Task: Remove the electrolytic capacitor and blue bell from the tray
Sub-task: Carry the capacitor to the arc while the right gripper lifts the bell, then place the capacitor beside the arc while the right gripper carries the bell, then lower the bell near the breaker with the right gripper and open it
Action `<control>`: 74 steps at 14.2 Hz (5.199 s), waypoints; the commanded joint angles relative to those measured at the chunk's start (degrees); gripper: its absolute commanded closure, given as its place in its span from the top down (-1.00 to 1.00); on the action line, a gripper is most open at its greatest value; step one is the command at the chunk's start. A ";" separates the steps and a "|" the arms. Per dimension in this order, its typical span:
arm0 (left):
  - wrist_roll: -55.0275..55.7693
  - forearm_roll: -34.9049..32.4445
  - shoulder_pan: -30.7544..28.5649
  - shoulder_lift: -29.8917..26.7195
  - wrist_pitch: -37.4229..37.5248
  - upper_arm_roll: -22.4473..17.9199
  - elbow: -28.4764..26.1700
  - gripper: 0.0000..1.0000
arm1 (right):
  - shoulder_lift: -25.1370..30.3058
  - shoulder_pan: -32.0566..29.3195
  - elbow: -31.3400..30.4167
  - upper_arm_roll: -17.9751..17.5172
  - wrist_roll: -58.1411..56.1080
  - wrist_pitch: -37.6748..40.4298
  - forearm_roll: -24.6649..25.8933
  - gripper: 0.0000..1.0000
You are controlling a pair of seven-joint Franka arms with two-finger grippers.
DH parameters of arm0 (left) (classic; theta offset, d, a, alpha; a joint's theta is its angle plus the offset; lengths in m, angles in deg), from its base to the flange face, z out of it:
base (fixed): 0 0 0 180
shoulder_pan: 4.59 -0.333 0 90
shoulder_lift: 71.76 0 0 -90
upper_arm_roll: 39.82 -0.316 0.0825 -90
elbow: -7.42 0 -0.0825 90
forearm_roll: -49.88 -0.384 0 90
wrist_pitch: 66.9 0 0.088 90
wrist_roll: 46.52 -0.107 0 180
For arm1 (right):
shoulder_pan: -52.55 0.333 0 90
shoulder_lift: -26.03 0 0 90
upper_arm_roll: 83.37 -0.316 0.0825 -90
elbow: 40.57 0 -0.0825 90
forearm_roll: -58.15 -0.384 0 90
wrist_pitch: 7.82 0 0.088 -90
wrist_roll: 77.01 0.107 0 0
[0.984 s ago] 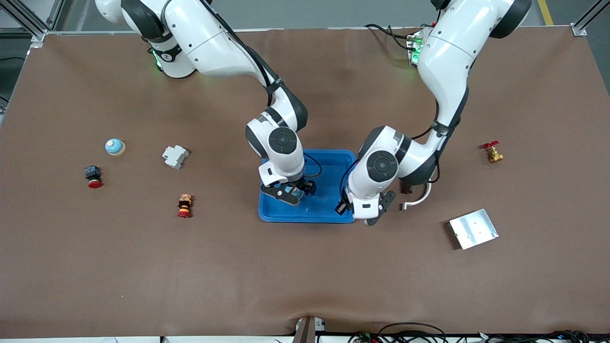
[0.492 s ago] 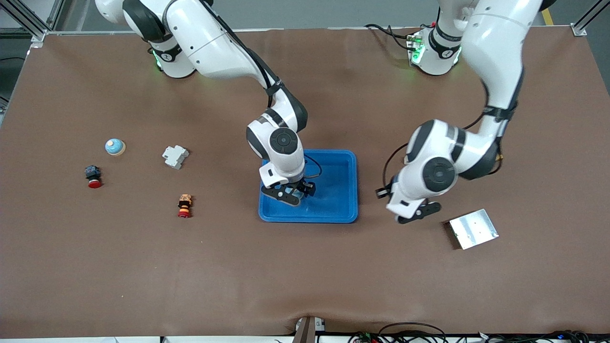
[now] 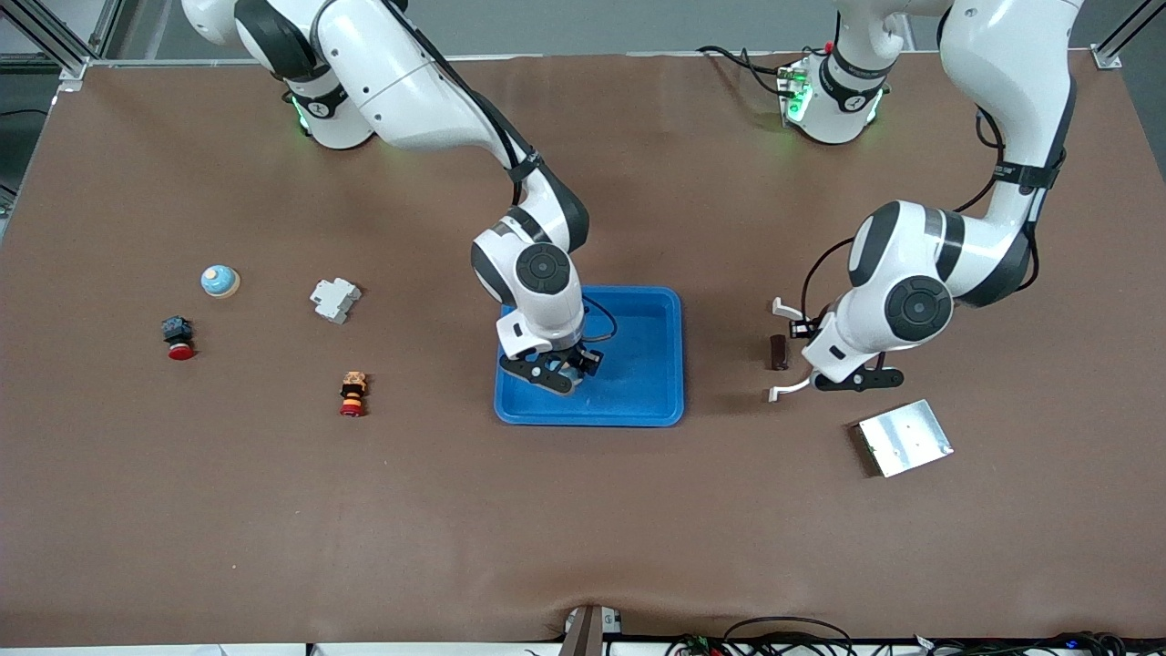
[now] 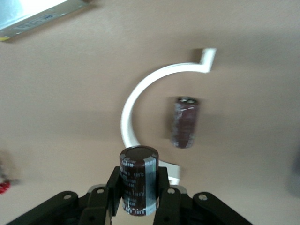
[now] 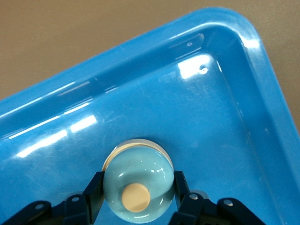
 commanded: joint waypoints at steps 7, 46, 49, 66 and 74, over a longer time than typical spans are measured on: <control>-3.30 -10.02 -5.66 -1.67 -14.59 0.41 -8.34 -0.99 | 1.58 -0.53 8.32 0.61 0.93 14.87 0.13 -1.00; -3.21 -10.02 -14.46 4.84 -32.45 4.63 -13.62 0.79 | 35.34 -44.21 -46.52 0.44 -75.97 -5.42 -0.67 -1.00; -3.21 -10.02 -14.46 5.01 -32.63 4.63 -13.62 1.00 | 34.37 -44.22 -48.36 0.35 -76.16 -9.01 -0.93 -1.00; -4.88 -9.68 -21.47 1.14 -3.94 13.74 0.23 1.00 | 28.48 -43.69 -49.95 -0.79 -78.09 -17.64 -6.55 -1.00; -14.46 -1.15 -29.22 -2.19 21.42 16.41 16.95 1.00 | 26.63 -43.78 -50.65 -1.67 -78.09 -21.51 -6.64 -1.00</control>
